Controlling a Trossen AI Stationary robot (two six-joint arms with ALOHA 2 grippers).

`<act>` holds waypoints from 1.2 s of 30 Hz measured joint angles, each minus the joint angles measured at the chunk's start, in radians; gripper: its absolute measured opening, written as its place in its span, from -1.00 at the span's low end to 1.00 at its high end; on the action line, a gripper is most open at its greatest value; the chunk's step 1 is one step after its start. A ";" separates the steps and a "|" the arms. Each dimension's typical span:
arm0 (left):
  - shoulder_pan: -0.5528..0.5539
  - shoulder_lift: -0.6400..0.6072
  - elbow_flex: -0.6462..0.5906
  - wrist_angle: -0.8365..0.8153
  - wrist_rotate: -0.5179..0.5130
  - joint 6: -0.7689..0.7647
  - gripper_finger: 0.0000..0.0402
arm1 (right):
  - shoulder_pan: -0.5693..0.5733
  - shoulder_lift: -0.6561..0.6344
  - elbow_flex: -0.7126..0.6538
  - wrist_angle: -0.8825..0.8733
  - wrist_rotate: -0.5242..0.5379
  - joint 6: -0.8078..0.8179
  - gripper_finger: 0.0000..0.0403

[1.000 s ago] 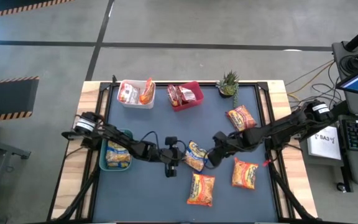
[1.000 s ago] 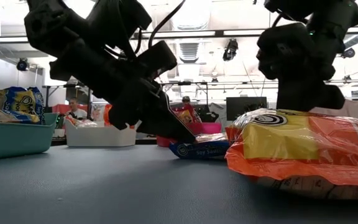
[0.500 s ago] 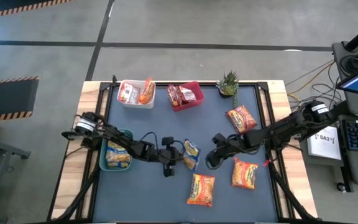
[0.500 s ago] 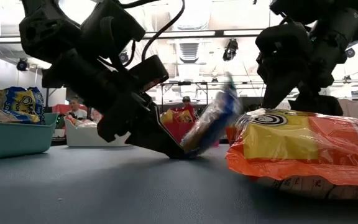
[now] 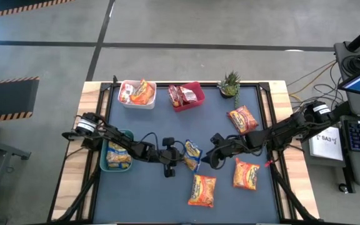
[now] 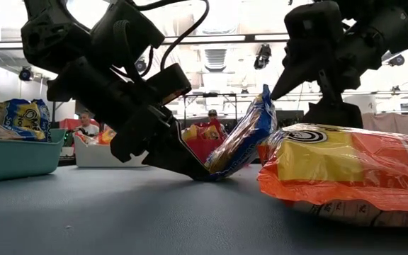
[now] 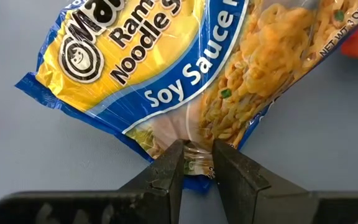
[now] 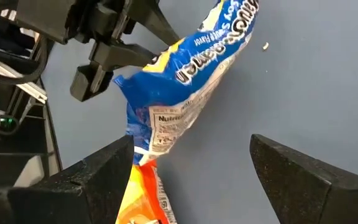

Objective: Sort Maruchan noodles
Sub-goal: Put the blue noodle pack into the green bin

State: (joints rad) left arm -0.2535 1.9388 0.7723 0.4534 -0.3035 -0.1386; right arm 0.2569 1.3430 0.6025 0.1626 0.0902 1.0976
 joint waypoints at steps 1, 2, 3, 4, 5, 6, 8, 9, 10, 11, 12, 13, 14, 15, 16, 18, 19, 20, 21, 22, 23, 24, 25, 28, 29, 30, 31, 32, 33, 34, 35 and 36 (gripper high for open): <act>0.000 0.000 0.000 0.002 0.000 0.001 -0.65 | 0.000 0.000 0.000 0.007 0.013 0.000 0.53; 0.000 0.000 0.000 0.004 0.000 0.001 -0.65 | 0.000 0.000 0.000 0.011 0.026 -0.002 0.53; 0.000 0.000 0.000 0.009 0.000 0.002 -0.65 | 0.000 0.000 0.000 0.012 0.037 -0.008 0.53; 0.000 0.000 -0.001 0.012 0.000 0.002 -0.65 | 0.000 0.000 0.000 0.014 0.042 -0.010 0.52; 0.000 0.000 -0.001 0.014 0.000 0.002 -0.65 | 0.000 0.000 0.000 0.017 0.043 -0.013 0.51; 0.000 0.001 -0.001 0.017 0.000 0.002 -0.65 | 0.000 0.000 0.000 0.023 0.045 -0.015 0.50; 0.000 0.001 -0.001 0.018 0.000 0.002 -0.65 | 0.000 0.003 0.000 0.040 0.044 -0.019 0.49; 0.000 0.001 -0.001 0.018 0.000 0.002 -0.65 | 0.000 0.012 0.000 0.058 0.045 -0.022 0.48; 0.000 0.001 -0.001 0.018 0.000 0.002 -0.65 | 0.001 0.021 0.000 0.077 0.043 -0.025 0.47; 0.000 0.001 -0.001 0.019 0.000 0.002 -0.65 | 0.001 0.033 0.001 0.090 0.041 -0.025 0.47; 0.000 0.001 -0.001 0.019 0.000 0.003 -0.65 | 0.000 0.055 0.008 0.101 0.038 -0.026 0.46; 0.000 0.001 -0.001 0.019 -0.001 0.002 -0.65 | 0.001 0.078 0.021 0.110 0.029 -0.030 0.45; 0.000 0.001 -0.001 0.021 -0.001 0.002 -0.65 | 0.000 0.098 0.032 0.107 0.021 -0.040 0.45; 0.000 0.001 -0.001 0.023 -0.001 0.002 -0.65 | 0.000 0.116 0.042 0.101 0.017 -0.045 0.44; 0.000 0.001 -0.001 0.024 -0.001 0.003 -0.65 | 0.000 0.134 0.058 0.099 0.017 -0.050 0.44; 0.000 0.001 -0.001 0.027 -0.001 0.003 -0.65 | 0.000 0.163 0.091 0.104 0.015 -0.068 0.42; 0.000 0.001 -0.001 0.028 -0.001 0.003 -0.65 | 0.000 0.175 0.106 0.101 0.016 -0.072 0.41; 0.000 0.001 -0.001 0.028 0.000 0.003 -0.65 | 0.000 0.190 0.122 0.098 0.016 -0.075 0.39; 0.000 0.001 -0.001 0.030 -0.001 0.003 -0.65 | -0.002 0.203 0.137 0.089 0.017 -0.077 0.37; 0.000 0.001 -0.002 0.033 -0.001 0.002 -0.65 | -0.004 0.213 0.150 0.063 0.020 -0.081 0.35; 0.000 0.001 -0.002 0.034 -0.001 0.002 -0.65 | -0.005 0.221 0.160 0.034 0.025 -0.086 0.31; 0.000 0.002 -0.002 0.035 -0.001 0.001 -0.65 | -0.006 0.230 0.173 0.012 0.031 -0.086 0.28; 0.000 0.002 -0.002 0.036 -0.001 0.000 -0.65 | -0.008 0.233 0.181 -0.008 0.038 -0.085 0.24; 0.000 0.002 -0.002 0.041 -0.001 0.000 -0.65 | -0.009 0.236 0.189 -0.050 0.054 -0.077 0.09; 0.000 0.002 -0.002 0.043 -0.001 0.000 -0.65 | -0.009 0.236 0.190 -0.052 0.057 -0.077 0.05; 0.000 0.002 -0.002 0.044 -0.001 -0.001 -0.65 | -0.008 0.235 0.189 -0.057 0.059 -0.077 0.00; 0.000 0.002 -0.002 0.045 -0.001 -0.001 -0.65 | -0.008 0.235 0.189 -0.055 0.060 -0.077 -0.05; 0.001 0.002 -0.002 0.045 -0.001 -0.001 -0.65 | -0.009 0.235 0.189 -0.056 0.061 -0.077 -0.09; 0.001 0.002 -0.002 0.047 -0.001 -0.001 -0.65 | -0.009 0.235 0.189 -0.057 0.061 -0.077 -0.13; 0.001 0.002 -0.002 0.048 -0.001 -0.001 -0.65 | -0.009 0.235 0.189 -0.057 0.061 -0.078 -0.16; 0.001 0.002 -0.002 0.049 -0.001 -0.001 -0.65 | -0.009 0.235 0.189 -0.057 0.063 -0.078 -0.20; 0.001 0.002 -0.002 0.051 -0.001 -0.002 -0.65 | -0.009 0.235 0.189 -0.058 0.064 -0.083 -0.22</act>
State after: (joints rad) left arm -0.2527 1.9408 0.7708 0.5042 -0.3042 -0.1402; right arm 0.2481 1.5780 0.7918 0.1045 0.1542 1.0149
